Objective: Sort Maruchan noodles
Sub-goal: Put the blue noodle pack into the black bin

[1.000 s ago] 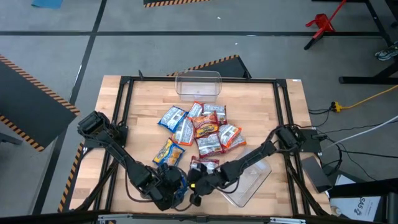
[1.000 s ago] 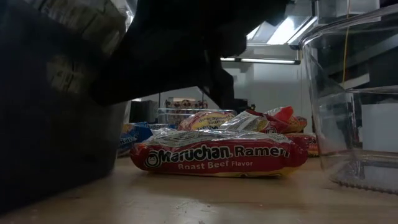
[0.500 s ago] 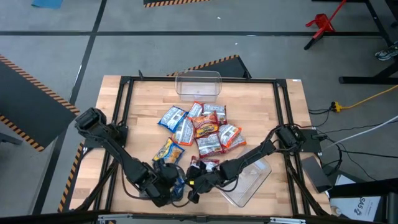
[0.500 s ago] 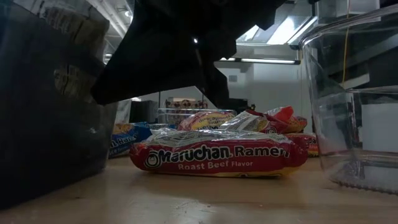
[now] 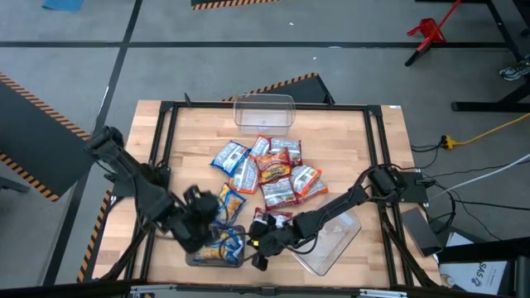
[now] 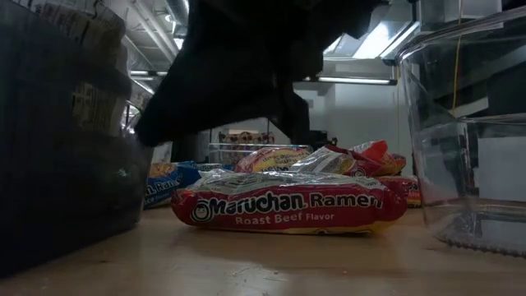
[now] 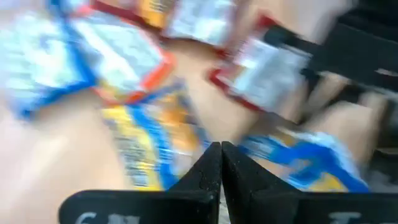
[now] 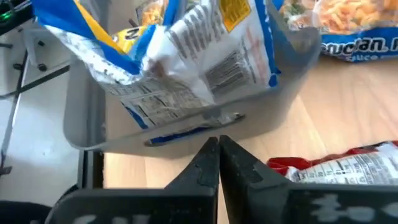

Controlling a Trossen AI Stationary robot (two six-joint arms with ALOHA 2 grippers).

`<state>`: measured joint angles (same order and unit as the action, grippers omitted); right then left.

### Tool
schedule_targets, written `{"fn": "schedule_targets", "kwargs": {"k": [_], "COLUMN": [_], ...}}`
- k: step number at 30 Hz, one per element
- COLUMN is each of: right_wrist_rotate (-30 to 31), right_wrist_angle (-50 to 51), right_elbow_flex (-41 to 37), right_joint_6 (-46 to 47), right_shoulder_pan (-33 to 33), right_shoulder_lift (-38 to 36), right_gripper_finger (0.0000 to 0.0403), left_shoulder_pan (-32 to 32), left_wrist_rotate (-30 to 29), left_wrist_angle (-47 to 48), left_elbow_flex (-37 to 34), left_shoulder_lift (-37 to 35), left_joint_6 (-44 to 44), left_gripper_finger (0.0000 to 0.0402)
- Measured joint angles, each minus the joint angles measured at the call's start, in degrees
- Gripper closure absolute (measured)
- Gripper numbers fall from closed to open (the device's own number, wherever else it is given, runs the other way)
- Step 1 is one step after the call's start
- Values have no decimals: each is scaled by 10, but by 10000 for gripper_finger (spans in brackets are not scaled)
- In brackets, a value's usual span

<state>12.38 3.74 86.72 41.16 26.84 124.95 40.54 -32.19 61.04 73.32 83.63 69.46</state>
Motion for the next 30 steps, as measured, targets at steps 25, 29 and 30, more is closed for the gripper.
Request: {"fn": "schedule_targets", "kwargs": {"k": [25,29,30], "right_wrist_rotate": [-69,-79,-83], "right_wrist_angle": [203,202,201], "right_elbow_flex": [0,0,0], "right_joint_6": [-150,-146,-146], "right_shoulder_pan": [-121,-136,-139], "right_shoulder_lift": [-105,-105,-105], "right_gripper_finger": [162,158,158], "left_shoulder_pan": [-204,-231,-238], "left_wrist_rotate": [62,107,121], "left_wrist_angle": [-106,-291,-347], "left_elbow_flex": [-237,-374,-407], "left_shoulder_lift": [-183,-254,-264], "left_joint_6": [-114,-130,-139], "left_gripper_finger": [254,252,251]}}
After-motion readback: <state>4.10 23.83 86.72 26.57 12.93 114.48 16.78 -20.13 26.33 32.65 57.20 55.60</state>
